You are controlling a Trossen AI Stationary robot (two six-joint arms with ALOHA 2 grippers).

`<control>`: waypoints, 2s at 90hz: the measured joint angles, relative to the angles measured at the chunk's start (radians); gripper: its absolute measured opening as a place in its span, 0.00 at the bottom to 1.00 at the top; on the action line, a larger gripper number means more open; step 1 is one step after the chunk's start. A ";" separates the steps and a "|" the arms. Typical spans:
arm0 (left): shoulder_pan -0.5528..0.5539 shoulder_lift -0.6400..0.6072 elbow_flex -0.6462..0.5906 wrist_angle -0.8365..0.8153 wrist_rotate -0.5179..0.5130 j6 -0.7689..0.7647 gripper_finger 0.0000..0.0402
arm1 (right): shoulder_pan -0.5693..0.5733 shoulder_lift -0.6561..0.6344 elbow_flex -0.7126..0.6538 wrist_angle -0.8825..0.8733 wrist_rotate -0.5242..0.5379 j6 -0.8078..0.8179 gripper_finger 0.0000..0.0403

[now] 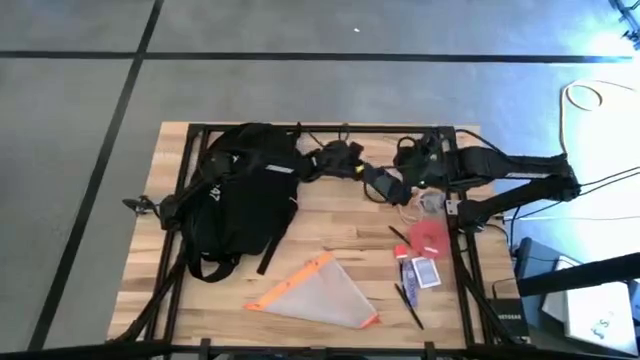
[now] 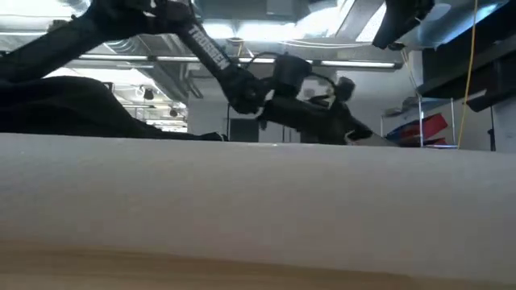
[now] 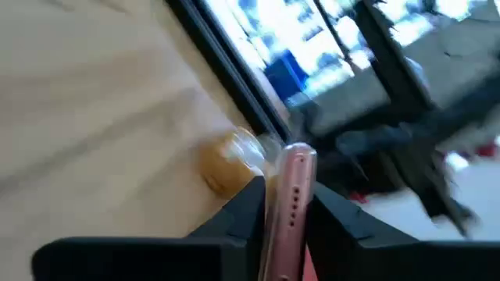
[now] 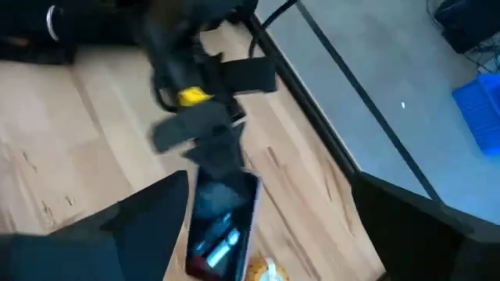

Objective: Unpack backpack
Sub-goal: Remove the pink cellphone from the black bag, then move the black bag to the center of the table

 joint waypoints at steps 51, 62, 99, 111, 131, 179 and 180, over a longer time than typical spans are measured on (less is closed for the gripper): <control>0.050 0.051 0.068 -0.066 -0.279 0.114 0.14 | 0.025 0.003 -0.145 0.044 -0.002 0.046 0.85; 0.043 0.050 0.068 -0.045 -0.367 0.213 0.24 | 0.025 0.003 -0.145 0.070 -0.002 0.034 0.85; -0.061 -0.070 0.047 -0.251 -0.319 0.940 0.48 | 0.026 0.003 -0.145 0.089 -0.002 0.022 0.85; -0.140 -0.209 -0.144 -0.289 -0.392 1.026 0.42 | 0.026 0.003 -0.156 0.172 0.023 0.006 0.85; -0.222 -0.546 -0.721 0.168 -0.449 0.969 0.34 | 0.026 0.002 -0.210 0.518 -0.098 -0.150 0.85; -0.717 -1.329 -1.444 0.279 -0.700 1.057 0.33 | -0.098 0.526 -0.379 1.491 -0.391 -0.326 0.85; -0.724 -1.333 -1.451 0.269 -0.703 1.040 0.33 | -0.101 0.543 -0.368 1.501 -0.402 -0.326 0.85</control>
